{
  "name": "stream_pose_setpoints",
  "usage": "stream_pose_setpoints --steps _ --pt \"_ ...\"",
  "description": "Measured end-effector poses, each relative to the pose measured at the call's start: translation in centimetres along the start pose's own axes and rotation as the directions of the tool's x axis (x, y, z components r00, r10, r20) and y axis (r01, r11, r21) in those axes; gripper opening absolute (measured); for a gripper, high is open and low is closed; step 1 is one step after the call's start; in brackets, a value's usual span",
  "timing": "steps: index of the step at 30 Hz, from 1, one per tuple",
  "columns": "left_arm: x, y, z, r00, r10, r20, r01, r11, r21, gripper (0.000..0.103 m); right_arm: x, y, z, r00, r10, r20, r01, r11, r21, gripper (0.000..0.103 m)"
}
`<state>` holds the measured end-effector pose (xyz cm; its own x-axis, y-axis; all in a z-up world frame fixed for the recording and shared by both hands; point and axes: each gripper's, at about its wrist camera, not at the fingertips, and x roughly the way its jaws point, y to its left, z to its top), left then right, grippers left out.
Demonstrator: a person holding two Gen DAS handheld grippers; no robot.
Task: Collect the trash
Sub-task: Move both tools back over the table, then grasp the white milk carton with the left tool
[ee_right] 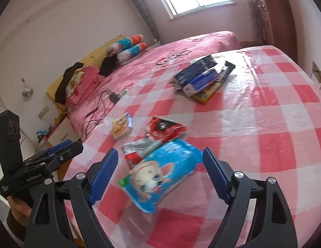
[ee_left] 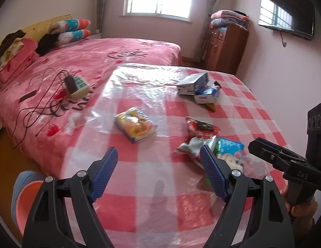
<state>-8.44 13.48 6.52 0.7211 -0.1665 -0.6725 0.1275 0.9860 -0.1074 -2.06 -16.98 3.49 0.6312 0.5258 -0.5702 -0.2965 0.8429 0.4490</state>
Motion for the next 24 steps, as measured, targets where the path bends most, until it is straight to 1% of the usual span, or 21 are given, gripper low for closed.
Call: stream_pose_setpoints --steps 8,13,19,24 --pt "2.5 -3.3 1.1 0.999 -0.035 -0.025 0.036 0.998 0.051 0.082 -0.2 -2.8 0.6 1.0 -0.015 0.001 0.015 0.998 0.056 0.083" --pt "4.2 -5.0 2.4 0.998 -0.054 -0.034 0.057 0.995 0.08 0.082 -0.2 -4.5 0.9 1.0 -0.018 0.002 0.018 0.995 0.096 0.083" --pt "7.2 -6.9 5.4 0.993 -0.109 -0.046 0.113 0.988 0.108 0.082 -0.4 -6.3 1.3 1.0 -0.003 0.006 0.002 0.99 0.14 0.083" --pt "11.6 -8.2 9.6 0.983 -0.166 -0.082 0.175 0.976 0.132 0.082 -0.5 -7.0 1.5 1.0 0.018 0.007 -0.019 0.988 0.155 0.083"
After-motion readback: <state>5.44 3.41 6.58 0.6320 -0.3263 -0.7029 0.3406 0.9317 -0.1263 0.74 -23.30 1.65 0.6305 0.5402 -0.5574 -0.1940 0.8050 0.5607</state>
